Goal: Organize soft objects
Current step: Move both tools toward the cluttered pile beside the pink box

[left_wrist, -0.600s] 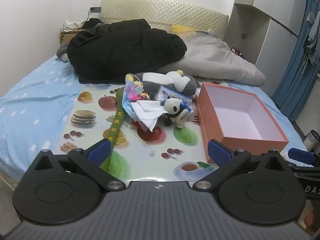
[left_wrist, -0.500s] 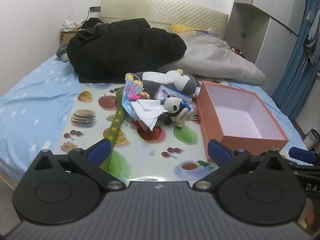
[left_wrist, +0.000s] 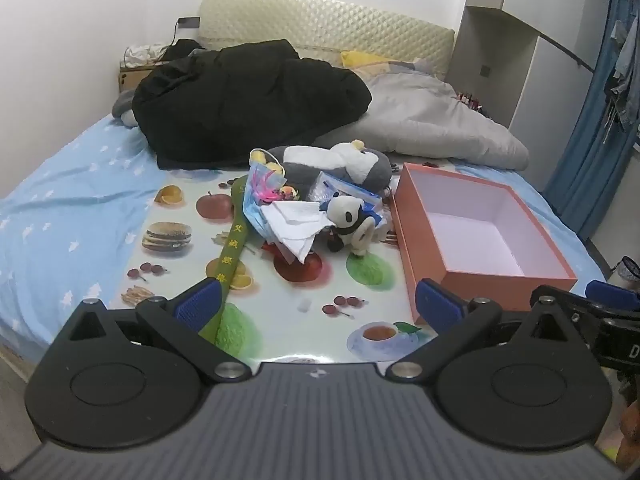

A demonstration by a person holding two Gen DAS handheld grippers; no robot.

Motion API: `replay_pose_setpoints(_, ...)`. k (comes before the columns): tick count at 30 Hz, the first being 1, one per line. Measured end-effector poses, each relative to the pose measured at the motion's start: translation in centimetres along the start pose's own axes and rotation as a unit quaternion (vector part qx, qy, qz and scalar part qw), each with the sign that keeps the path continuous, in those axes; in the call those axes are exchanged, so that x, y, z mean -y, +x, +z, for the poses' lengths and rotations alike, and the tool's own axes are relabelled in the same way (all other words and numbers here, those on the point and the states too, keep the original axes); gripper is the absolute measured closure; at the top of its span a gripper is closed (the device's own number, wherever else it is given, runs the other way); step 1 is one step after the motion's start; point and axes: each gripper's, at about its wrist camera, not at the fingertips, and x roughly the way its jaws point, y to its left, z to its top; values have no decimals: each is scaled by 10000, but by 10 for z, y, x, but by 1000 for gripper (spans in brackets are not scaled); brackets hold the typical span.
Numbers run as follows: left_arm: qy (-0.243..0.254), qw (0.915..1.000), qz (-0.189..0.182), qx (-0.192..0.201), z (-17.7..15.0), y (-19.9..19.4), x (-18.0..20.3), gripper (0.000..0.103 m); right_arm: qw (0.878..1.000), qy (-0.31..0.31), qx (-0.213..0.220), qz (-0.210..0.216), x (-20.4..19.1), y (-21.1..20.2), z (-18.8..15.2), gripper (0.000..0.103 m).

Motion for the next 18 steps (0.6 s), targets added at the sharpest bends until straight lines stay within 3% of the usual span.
replay_pose_setpoints(18, 74, 9998, -101, -151, -9, 9, 6, 0, 9999, 147, 0, -6, 6, -2, -16, 0)
